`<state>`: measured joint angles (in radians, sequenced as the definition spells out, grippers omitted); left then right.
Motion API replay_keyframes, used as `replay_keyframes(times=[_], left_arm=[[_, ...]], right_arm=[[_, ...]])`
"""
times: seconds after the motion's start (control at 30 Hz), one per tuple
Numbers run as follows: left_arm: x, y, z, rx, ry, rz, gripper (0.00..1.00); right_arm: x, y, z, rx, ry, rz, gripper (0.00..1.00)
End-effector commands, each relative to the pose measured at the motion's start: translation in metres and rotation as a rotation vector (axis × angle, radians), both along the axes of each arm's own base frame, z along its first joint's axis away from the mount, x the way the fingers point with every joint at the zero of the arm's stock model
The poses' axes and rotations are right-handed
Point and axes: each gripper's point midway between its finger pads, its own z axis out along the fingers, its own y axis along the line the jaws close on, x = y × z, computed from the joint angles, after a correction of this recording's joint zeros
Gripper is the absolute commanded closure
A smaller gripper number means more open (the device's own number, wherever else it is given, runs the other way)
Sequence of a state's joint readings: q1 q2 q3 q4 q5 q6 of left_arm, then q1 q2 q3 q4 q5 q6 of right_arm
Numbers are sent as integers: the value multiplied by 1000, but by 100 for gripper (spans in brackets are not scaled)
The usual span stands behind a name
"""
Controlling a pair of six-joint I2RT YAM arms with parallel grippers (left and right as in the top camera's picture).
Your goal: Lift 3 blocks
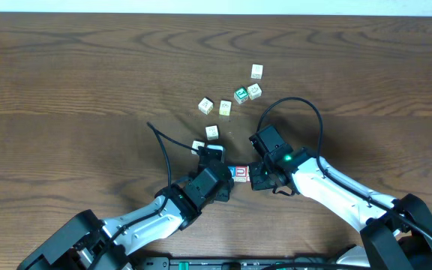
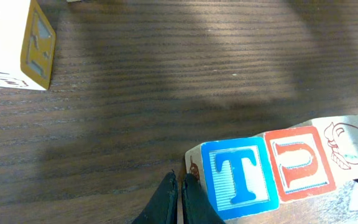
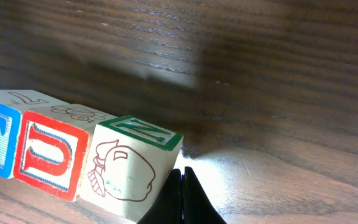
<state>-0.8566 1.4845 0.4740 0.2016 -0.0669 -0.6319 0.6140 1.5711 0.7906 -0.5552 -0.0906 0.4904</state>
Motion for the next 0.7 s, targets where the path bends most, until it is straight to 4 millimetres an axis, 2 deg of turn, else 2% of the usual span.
replay_keyframes(times=[0.0,0.4,0.67], left_arm=[[3,-51,44,-192,-14,-62,93],[0,-55,44,-199,-6,-66,93],[0,-67,56,-211,-35,-110,93]], right_arm=[[-17,51,22,218,67,78,99],[-14,56,28,228,52,91,99],[-11,59,32,230,38,89,99]])
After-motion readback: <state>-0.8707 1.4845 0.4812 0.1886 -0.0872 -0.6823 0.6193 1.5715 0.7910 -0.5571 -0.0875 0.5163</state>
